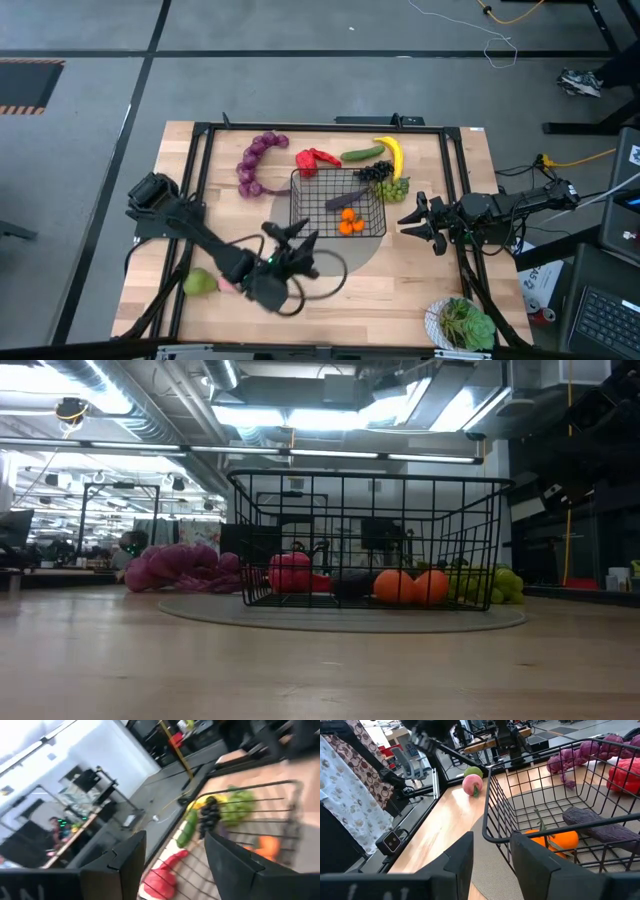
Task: Build produce basket
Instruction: Put the pear into the wire basket
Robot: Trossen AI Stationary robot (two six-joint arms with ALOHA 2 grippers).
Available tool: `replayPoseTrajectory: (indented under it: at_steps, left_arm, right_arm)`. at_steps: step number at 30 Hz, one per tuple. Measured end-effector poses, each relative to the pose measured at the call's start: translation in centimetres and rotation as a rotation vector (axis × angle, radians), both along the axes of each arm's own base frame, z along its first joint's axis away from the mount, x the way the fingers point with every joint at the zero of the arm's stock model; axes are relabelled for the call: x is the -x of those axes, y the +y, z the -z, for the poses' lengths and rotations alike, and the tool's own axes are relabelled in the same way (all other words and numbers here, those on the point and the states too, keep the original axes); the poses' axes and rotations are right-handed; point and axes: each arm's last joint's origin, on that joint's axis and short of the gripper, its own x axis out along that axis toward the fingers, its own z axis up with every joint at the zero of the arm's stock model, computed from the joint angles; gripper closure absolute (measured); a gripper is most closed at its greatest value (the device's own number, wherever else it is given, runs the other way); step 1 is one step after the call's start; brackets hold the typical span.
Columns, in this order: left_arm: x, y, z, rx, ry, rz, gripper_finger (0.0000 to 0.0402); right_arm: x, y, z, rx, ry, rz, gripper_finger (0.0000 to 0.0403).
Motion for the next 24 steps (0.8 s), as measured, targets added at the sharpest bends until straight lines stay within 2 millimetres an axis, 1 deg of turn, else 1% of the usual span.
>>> replayPoseTrajectory:
  at_steps: [3, 6, 8, 13, 16, 19, 21, 24]
  left_arm:
    - [1.0, -1.6, 0.0, 0.077, -0.100, 0.050, 0.0205]
    - [1.7, -2.6, 0.0, 0.156, -0.198, 0.081, 0.0205]
    - [2.0, -2.9, 0.0, 0.176, -0.219, 0.093, 0.0205]
    - [2.0, -2.8, 0.2, 0.155, -0.193, 0.092, 0.0206]
    - [2.3, -2.7, 0.8, 0.091, -0.114, 0.093, 0.0206]
    - [3.1, -3.2, 1.4, 0.033, -0.040, 0.118, 0.0206]
    - [4.1, -3.6, 1.0, 0.014, -0.015, 0.145, 0.0206]
    - [5.6, -3.3, -1.3, 0.040, -0.045, 0.170, 0.0206]
  right_arm:
    - [0.0, 0.0, 0.0, 0.000, 0.000, 0.000, 0.0272]
    - [0.0, 0.0, 0.0, 0.001, 0.000, 0.000, 0.0272]
    - [0.0, 0.0, 0.0, 0.001, 0.000, 0.000, 0.0272]
    - [0.0, 0.0, 0.0, 0.002, 0.000, -0.001, 0.0272]
    - [0.0, 0.0, 0.0, 0.006, -0.001, -0.001, 0.0272]
    - [0.0, 0.0, 0.0, 0.017, -0.003, -0.003, 0.0272]
    - [0.0, 0.0, 0.0, 0.027, -0.005, -0.005, 0.0272]
    - [0.0, 0.0, 0.0, 0.030, -0.006, -0.005, 0.0272]
